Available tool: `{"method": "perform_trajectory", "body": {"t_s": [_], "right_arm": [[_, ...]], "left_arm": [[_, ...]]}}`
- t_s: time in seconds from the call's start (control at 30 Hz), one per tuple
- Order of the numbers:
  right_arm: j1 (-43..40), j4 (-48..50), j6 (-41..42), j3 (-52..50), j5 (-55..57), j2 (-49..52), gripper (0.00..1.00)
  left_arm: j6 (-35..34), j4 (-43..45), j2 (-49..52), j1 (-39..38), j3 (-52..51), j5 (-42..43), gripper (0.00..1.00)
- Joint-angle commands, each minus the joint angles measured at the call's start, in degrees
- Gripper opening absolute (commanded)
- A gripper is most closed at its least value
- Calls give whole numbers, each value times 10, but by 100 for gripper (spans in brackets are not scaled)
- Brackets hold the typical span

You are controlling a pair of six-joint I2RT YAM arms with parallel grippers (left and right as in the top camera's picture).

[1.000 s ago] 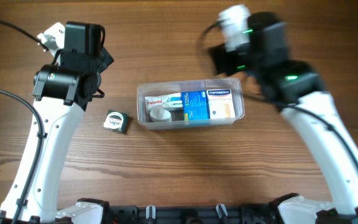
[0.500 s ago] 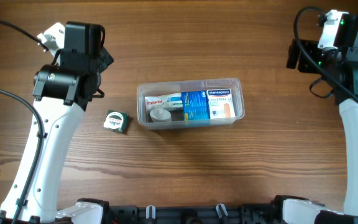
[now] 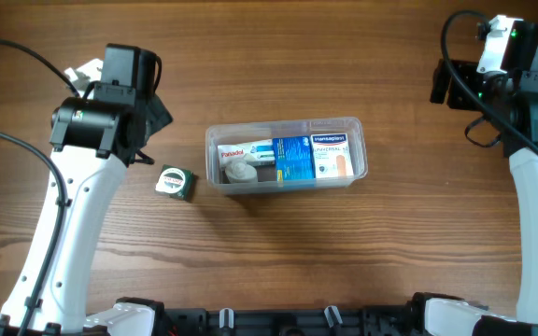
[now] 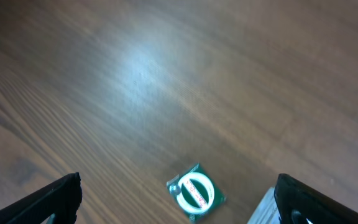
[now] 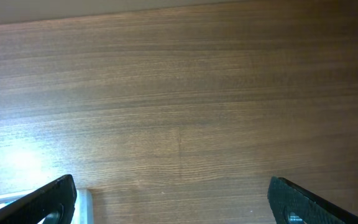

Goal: Pack container
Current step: 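Reach the left gripper to the green Zam-Buk tin and grasp it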

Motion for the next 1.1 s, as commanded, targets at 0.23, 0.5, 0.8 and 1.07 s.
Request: {"method": "perform_trajectory", "body": {"t_s": [0.23,0.5,0.8,1.07], "right_arm": [[-1,2,10,11,1,-6,100],[-1,2,9,11,1,-6,100],[-1,1,10,11,1,-6,100],[-1,2,10,11,1,-6,100]], "left_arm": [[294,64,6,2,-140,202,100],[353,165,35,20,-217,261,100],[365,178,143,53,-232,261,100],[410,205,205,54,-232,292,100]]}}
